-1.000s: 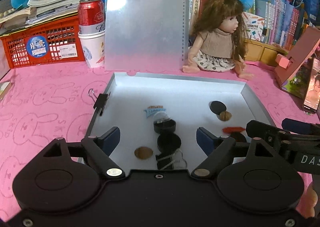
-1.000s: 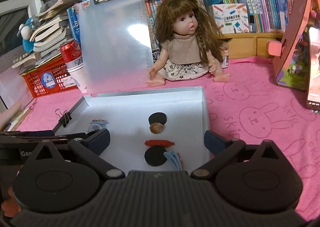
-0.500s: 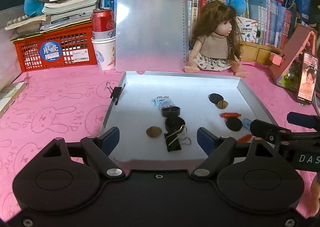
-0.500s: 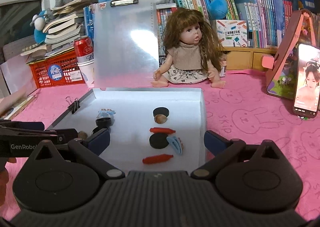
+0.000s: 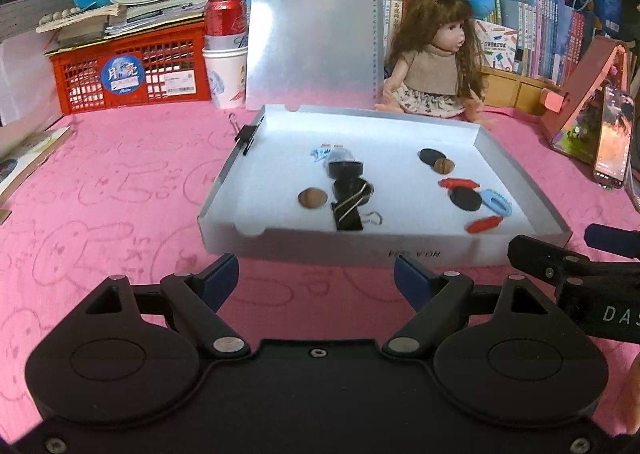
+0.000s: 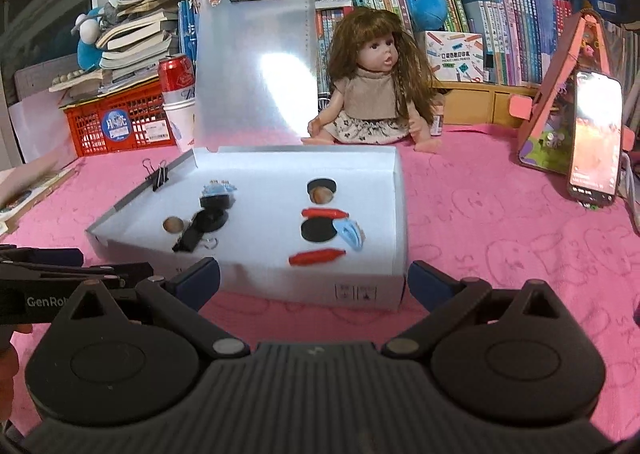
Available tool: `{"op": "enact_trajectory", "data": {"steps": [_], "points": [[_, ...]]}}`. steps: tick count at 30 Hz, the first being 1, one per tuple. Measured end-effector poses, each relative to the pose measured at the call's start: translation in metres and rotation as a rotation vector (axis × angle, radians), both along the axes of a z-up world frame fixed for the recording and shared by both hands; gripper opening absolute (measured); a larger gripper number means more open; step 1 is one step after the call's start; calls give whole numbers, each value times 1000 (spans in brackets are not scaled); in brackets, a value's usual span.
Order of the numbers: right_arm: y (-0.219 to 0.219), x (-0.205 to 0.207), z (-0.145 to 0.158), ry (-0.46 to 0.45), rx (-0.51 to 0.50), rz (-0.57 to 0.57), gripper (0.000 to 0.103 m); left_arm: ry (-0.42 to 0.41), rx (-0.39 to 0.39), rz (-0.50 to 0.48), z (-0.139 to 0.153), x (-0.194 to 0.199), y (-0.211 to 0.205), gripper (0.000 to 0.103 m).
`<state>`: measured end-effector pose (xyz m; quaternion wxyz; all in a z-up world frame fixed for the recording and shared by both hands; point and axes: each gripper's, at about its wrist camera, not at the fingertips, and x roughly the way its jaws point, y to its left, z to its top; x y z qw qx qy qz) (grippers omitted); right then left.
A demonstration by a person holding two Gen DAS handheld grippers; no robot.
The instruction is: Organize rigid objects
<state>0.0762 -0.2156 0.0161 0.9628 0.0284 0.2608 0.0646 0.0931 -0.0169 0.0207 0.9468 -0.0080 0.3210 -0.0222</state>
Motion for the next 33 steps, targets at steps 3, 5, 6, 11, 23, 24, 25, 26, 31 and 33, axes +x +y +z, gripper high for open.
{"op": "enact_trajectory", "data": {"steps": [3, 5, 6, 11, 23, 24, 25, 26, 31, 33], "points": [[0, -3, -5, 3, -15, -4, 103, -4, 12, 4, -4, -4, -1, 85], [1, -5, -9, 6, -26, -1, 103, -10, 25, 3, -6, -5, -1, 85], [1, -5, -10, 6, -29, 0, 103, -11, 31, 3, -7, -5, -2, 86], [3, -1, -18, 27, -31, -12, 103, -1, 39, 10, -16, -4, -3, 86], [5, 9, -34, 82, -26, -32, 103, -11, 48, 20, -30, -1, -3, 90], [5, 9, -34, 80, -26, -32, 103, -15, 49, 20, -31, -1, -4, 91], [5, 10, -35, 84, -28, -33, 103, -21, 50, 20, -32, -1, -4, 91], [5, 10, -35, 85, -32, -34, 103, -23, 49, 21, -32, -1, -4, 92], [10, 11, -36, 94, -65, -34, 103, -24, 45, 30, -33, 2, -3, 95], [11, 12, -36, 95, -70, -34, 103, -22, 41, 38, -34, 3, -2, 97]]}}
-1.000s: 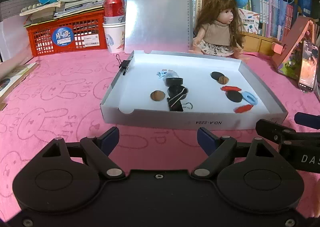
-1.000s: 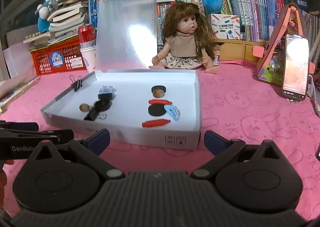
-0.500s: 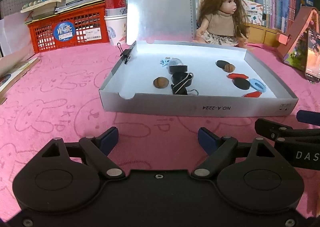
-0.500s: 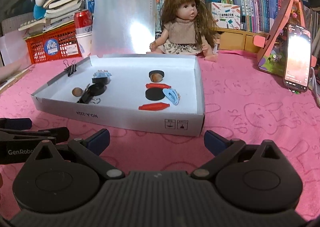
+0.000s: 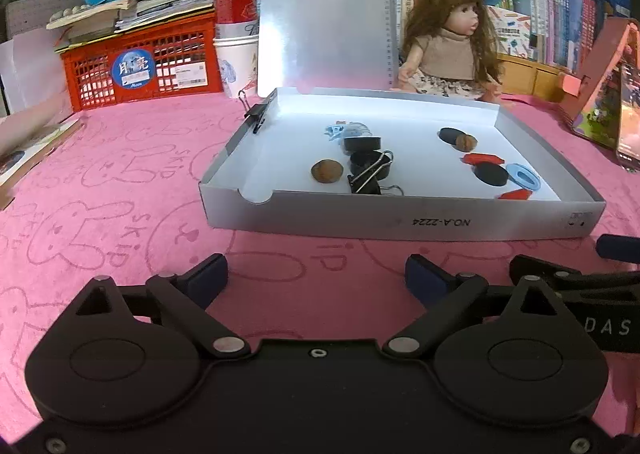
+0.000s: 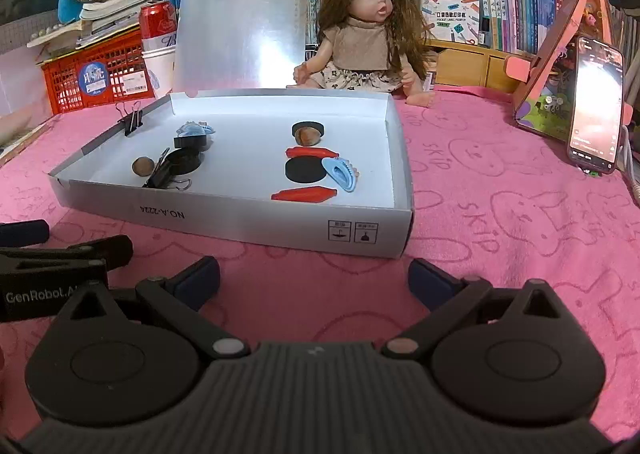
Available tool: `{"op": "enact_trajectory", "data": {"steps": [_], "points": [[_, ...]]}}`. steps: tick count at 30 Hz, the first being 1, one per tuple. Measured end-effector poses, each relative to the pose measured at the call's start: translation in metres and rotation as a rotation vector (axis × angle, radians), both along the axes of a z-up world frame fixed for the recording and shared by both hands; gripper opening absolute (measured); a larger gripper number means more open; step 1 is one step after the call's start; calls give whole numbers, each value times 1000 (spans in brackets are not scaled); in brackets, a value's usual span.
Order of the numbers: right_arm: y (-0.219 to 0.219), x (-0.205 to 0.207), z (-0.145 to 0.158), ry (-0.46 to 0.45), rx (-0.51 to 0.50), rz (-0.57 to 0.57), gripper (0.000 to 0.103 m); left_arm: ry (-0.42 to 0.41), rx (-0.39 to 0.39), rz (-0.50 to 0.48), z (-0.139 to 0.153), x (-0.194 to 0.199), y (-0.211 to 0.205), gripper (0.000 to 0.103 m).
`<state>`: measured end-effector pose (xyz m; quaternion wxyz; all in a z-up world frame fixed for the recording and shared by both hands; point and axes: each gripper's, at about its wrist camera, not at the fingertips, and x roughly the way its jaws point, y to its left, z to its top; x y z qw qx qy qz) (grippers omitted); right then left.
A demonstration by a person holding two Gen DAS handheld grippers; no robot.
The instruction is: Organize rigid objects
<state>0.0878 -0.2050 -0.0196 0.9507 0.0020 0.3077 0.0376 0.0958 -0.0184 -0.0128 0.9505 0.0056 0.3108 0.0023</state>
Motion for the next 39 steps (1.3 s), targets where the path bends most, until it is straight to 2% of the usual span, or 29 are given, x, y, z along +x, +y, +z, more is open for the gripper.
{"op": "enact_trajectory", "data": {"steps": [23, 39], "points": [[0, -1, -1, -3, 4, -1, 103, 16, -1, 8, -1, 2, 2, 103], [0, -1, -1, -4, 4, -1, 103, 25, -2, -1, 0, 2, 3, 103]]}}
